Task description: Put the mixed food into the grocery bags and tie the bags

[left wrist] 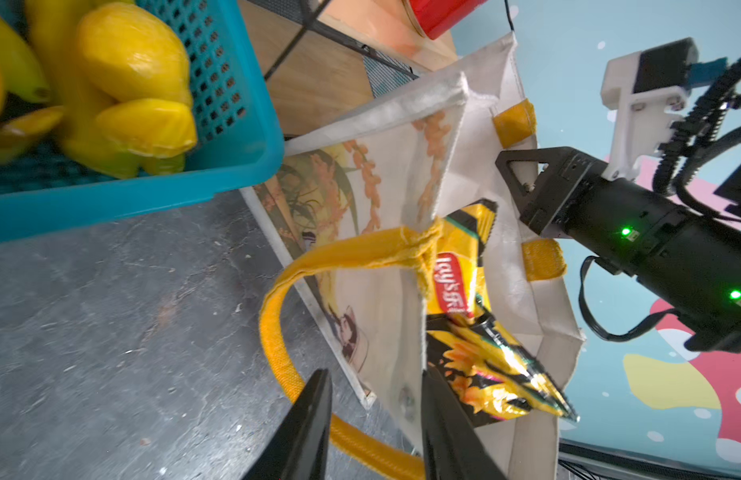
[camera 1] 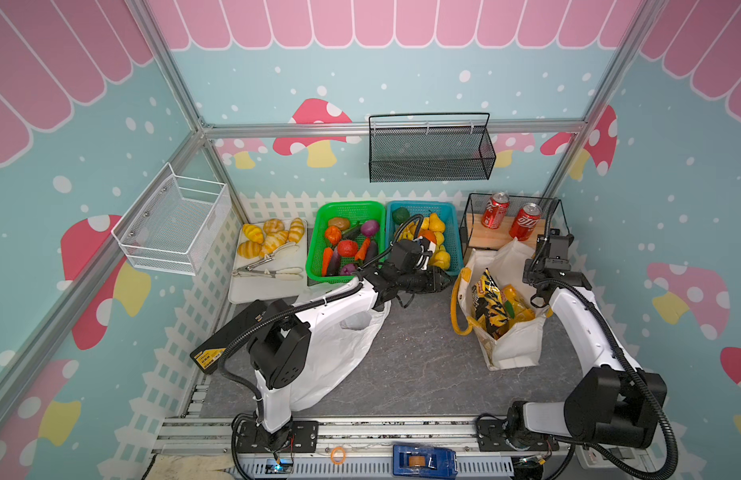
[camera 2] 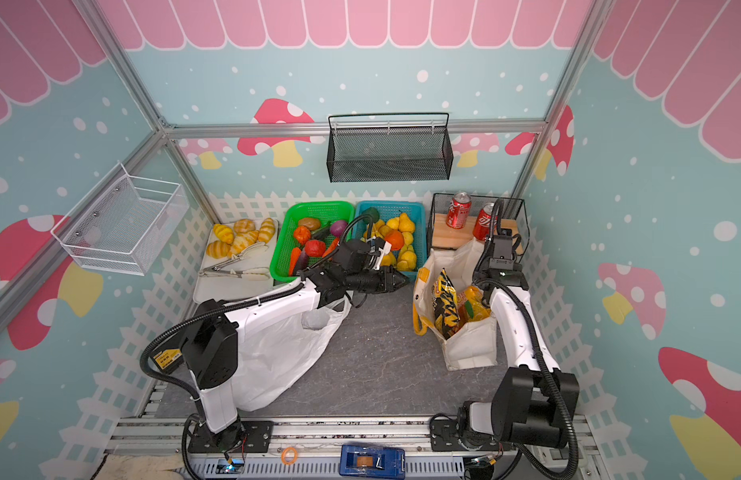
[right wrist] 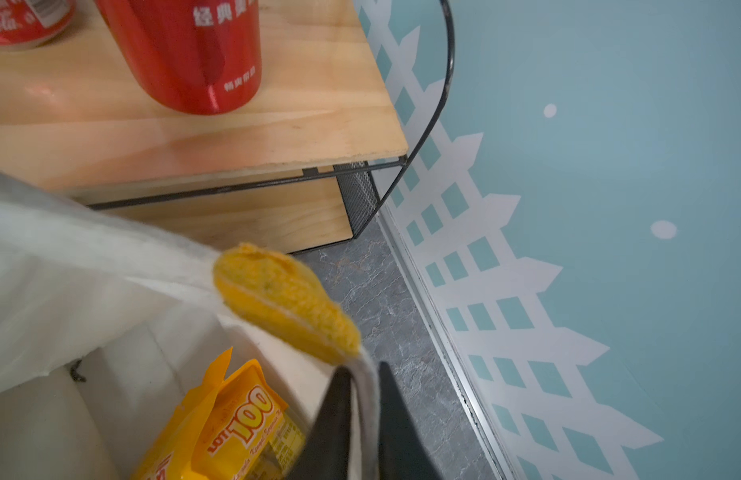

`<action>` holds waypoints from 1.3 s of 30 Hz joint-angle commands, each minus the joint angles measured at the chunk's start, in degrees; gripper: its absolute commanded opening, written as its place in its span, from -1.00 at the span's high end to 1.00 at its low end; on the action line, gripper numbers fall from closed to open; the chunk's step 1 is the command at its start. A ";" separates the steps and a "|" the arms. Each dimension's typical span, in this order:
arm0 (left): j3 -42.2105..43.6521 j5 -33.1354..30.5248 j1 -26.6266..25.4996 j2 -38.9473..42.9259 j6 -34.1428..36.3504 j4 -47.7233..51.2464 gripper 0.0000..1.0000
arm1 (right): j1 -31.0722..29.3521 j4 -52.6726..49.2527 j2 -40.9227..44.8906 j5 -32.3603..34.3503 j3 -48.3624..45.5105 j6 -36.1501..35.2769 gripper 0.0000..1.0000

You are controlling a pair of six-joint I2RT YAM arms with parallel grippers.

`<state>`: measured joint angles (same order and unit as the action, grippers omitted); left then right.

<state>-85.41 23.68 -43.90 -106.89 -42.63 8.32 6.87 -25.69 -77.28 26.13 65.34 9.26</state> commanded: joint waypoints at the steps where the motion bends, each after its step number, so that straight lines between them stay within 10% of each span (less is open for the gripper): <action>1: 3.46 -3.20 0.90 6.04 1.86 1.24 0.10 | 0.40 2.14 2.14 1.07 0.37 0.32 0.23; 9: 15.99 -8.70 2.85 18.40 5.10 0.86 -0.18 | -3.69 -1.37 12.05 -10.62 1.95 0.94 -0.31; 20: 26.94 -14.64 7.59 29.71 6.45 3.79 -0.22 | -12.83 -7.64 17.77 -28.06 -9.98 3.58 -0.36; 30: 28.47 -14.46 7.66 29.28 6.00 4.16 -0.21 | -12.44 -6.59 11.81 -1.25 -11.07 4.32 0.55; 39: 29.74 -13.95 8.19 28.69 6.56 3.46 -0.22 | -8.29 -4.36 2.17 5.63 -10.15 4.74 0.60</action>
<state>-56.73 9.85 -36.32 -77.84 -37.01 11.57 -2.96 -30.98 -72.36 27.79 54.30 13.43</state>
